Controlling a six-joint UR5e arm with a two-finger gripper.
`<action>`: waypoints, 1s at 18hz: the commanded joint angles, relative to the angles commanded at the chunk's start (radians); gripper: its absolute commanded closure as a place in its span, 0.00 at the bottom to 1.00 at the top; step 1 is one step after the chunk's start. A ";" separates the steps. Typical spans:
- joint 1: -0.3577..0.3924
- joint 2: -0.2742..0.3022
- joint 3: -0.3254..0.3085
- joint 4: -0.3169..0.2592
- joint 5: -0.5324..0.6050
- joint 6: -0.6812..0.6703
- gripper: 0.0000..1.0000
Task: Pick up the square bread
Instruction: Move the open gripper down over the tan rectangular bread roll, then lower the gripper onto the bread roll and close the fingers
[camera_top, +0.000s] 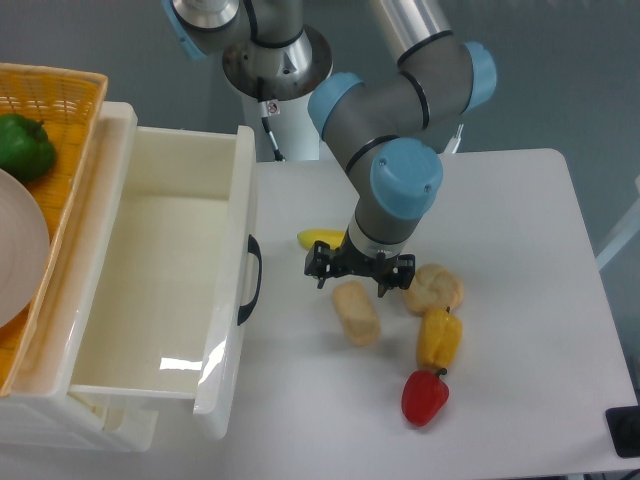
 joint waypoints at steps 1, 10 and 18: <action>0.000 -0.008 0.002 0.000 0.000 0.000 0.00; -0.005 -0.058 0.000 0.006 0.002 -0.003 0.00; -0.005 -0.085 0.003 0.031 0.043 -0.006 0.00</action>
